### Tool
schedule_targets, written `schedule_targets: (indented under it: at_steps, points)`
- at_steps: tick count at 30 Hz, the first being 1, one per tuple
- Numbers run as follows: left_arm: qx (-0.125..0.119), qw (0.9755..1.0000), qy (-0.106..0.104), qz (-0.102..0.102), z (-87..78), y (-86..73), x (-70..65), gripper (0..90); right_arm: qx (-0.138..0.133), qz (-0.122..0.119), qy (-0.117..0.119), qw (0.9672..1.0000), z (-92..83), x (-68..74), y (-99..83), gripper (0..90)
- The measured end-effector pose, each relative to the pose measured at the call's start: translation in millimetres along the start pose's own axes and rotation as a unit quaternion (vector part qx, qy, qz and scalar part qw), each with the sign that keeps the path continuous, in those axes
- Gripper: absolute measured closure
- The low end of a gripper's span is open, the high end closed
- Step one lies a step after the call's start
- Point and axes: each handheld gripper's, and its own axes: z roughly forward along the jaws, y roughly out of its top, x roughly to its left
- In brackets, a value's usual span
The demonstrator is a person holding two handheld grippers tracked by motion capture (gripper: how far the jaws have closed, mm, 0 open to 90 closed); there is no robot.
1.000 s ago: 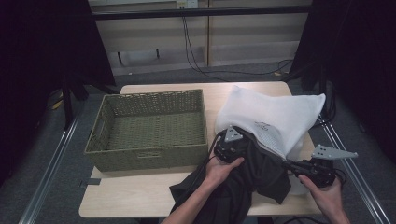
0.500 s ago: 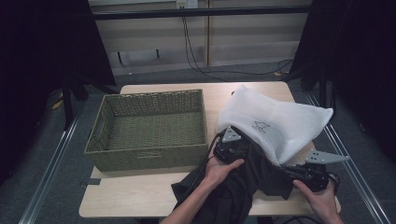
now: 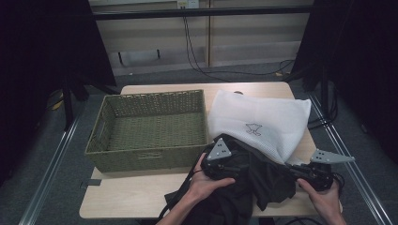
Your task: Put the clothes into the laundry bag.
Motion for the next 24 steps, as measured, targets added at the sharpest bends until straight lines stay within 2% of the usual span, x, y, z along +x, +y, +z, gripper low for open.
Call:
schedule_targets:
  at_steps: [2, 8, 10, 12, 13, 15, 16, 17, 18, 19, 20, 21, 22, 23, 24]
  points:
    - [-0.003, 0.9999, -0.009, -0.008, -0.3, 0.3, 3.9, 40.4, 0.000, 0.001, 0.000, 1.0000, 1.7, -0.5, 0.5, 88.0]
    - [-0.016, 0.9994, -0.026, 0.017, -23.5, 9.5, 0.3, 36.0, -0.003, 0.004, -0.007, 1.0000, 0.1, -3.5, 0.3, 88.0]
    - [-0.030, 0.9989, -0.029, 0.022, -31.2, 12.2, -2.9, 36.2, -0.004, 0.006, -0.005, 1.0000, 0.6, -4.8, 0.1, 88.0]
    - [-0.048, 0.9971, -0.045, 0.038, -34.0, 15.7, -7.4, 40.0, -0.002, 0.006, -0.010, 0.9999, 0.8, -4.6, 0.6, 88.0]
    - [-0.049, 0.9954, -0.062, 0.054, -29.8, 18.5, -10.1, 42.3, -0.003, 0.007, -0.007, 0.9999, 0.9, -4.1, 1.3, 88.0]
    - [-0.033, 0.9934, -0.085, 0.070, -14.6, 21.7, -12.7, 41.8, -0.005, 0.007, -0.008, 0.9999, 0.9, -3.3, 2.8, 88.0]
    - [-0.022, 0.9930, -0.086, 0.078, -4.2, 22.1, -14.7, 41.2, -0.005, 0.005, -0.009, 0.9999, 1.0, -3.4, 3.3, 88.0]
    - [-0.021, 0.9914, -0.097, 0.085, 10.9, 20.7, -17.5, 39.5, -0.006, 0.006, -0.007, 0.9999, 1.0, -2.7, 3.9, 88.0]
    - [-0.013, 0.9902, -0.102, 0.094, 20.0, 19.6, -18.8, 35.8, -0.007, 0.005, -0.010, 0.9999, 0.9, -2.2, 4.0, 88.0]
    - [0.008, 0.9894, -0.101, 0.104, 35.5, 16.3, -20.6, 32.3, -0.007, 0.006, -0.009, 0.9999, 0.6, -2.2, 3.9, 88.0]
    - [0.017, 0.9883, -0.113, 0.101, 44.4, 13.3, -20.6, 26.0, -0.005, 0.006, -0.011, 0.9999, 0.0, -2.6, 3.5, 88.0]
    - [0.037, 0.9867, -0.118, 0.105, 54.3, 9.4, -21.1, 20.9, -0.006, 0.006, -0.012, 0.9999, -0.5, -3.2, 3.2, 88.0]
    - [0.054, 0.9851, -0.109, 0.122, 61.2, 5.1, -23.6, 19.7, -0.007, 0.006, -0.011, 0.9999, -1.2, -4.0, 2.9, 88.0]
    - [0.060, 0.9832, -0.101, 0.139, 65.9, 0.1, -26.8, 15.4, -0.008, 0.006, -0.012, 0.9999, -2.1, -4.5, 2.7, 88.0]
    - [0.068, 0.9819, -0.096, 0.148, 69.6, -4.4, -28.4, 13.9, -0.008, 0.005, -0.013, 0.9999, -3.1, -5.3, 2.4, 88.0]
